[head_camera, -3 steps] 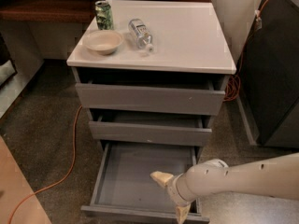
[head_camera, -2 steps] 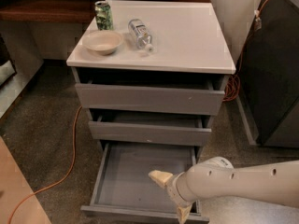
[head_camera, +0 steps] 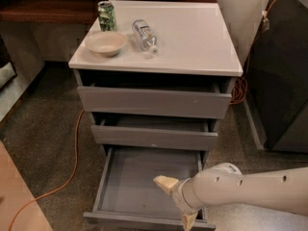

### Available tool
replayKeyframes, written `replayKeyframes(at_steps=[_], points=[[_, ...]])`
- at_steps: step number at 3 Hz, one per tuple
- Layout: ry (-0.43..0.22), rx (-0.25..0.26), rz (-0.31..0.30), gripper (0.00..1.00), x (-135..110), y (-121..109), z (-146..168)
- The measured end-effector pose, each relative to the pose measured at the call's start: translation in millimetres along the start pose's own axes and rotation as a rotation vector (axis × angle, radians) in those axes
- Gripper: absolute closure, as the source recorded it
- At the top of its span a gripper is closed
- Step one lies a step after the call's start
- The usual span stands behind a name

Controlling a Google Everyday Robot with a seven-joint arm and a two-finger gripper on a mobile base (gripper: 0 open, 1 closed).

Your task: Place blue plastic bottle into bottom drawer

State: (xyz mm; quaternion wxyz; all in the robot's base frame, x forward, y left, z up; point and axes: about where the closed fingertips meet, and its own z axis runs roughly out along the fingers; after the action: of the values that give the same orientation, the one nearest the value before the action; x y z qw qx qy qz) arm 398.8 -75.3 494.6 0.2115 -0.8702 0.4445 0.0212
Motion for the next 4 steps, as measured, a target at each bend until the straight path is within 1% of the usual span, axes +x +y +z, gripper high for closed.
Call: replayKeyframes(at_steps=[1,2,3,4], points=[[-0.002,0.018,0.066,0.00,7,-12,-12],[-0.018,0.047,0.136,0.00,9,-47,-61],[-0.046,0.053,0.165,0.00,2,-79,-106],[-0.077,0.052,0.173,0.00,-10,-111,-147]])
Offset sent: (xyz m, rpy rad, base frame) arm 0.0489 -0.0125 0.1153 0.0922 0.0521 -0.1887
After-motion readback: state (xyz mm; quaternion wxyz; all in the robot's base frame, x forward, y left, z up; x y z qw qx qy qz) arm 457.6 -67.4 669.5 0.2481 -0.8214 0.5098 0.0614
